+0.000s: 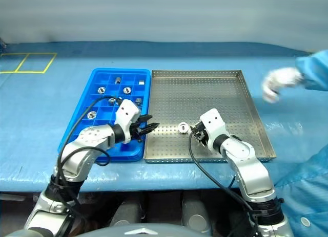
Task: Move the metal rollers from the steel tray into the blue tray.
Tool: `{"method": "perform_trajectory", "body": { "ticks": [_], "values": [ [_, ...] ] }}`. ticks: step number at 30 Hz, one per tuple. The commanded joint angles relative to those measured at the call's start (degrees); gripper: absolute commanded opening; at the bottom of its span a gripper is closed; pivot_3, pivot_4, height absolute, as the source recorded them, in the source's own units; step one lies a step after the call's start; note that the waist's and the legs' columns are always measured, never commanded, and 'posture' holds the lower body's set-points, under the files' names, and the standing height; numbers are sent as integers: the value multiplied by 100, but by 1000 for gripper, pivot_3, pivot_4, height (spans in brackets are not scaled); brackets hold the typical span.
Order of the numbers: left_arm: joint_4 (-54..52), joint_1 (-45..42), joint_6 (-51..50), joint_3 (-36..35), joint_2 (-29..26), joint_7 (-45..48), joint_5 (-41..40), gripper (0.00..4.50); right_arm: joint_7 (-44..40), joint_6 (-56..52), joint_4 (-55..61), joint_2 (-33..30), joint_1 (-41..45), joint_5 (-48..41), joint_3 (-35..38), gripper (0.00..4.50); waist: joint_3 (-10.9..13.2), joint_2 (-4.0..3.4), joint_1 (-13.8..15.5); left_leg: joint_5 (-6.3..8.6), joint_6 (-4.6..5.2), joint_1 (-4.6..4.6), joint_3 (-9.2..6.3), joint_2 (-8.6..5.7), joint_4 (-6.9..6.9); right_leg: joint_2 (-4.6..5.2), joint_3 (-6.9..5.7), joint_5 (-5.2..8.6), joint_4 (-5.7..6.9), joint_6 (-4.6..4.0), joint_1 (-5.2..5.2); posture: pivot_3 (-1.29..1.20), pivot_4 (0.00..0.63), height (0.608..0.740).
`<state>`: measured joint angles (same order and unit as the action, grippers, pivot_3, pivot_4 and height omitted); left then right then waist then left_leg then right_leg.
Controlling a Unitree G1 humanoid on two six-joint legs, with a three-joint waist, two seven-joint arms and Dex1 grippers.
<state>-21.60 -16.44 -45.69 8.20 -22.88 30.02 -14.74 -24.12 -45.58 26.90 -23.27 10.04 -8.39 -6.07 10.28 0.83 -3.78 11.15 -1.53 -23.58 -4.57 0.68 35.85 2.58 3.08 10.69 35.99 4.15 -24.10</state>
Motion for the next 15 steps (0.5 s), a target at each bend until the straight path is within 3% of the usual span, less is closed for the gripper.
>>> {"method": "perform_trajectory", "body": {
  "ticks": [1, 8, 15],
  "values": [
    [-691, 196, -177, -571, -134, -336, -21, 2058, -140, 306, -58, 371, 666, -90, -462, 1720, 0, 1, -10, 0, 0, 0, 0, 2, 0, -2, 0, 0, 1, 0, -1, 41, 150, 740],
    [-1015, 101, -963, -1458, -130, -1436, 329, 2058, -166, 995, -1427, 1139, 1661, 117, -992, 1720, 3, 6, 200, 0, 0, -4, -10, 3, 0, -5, -7, -3, 0, 2, 0, 141, 150, 740],
    [-1582, 692, -1545, -1402, -581, -1255, 189, 2058, -1167, 1624, -3314, 1634, 2646, -23, -1312, 1720, 3, 6, 345, -1, -2, 1, -10, 3, -16, -6, -9, -4, -3, 1, 0, 214, 150, 740]
  ]
}}
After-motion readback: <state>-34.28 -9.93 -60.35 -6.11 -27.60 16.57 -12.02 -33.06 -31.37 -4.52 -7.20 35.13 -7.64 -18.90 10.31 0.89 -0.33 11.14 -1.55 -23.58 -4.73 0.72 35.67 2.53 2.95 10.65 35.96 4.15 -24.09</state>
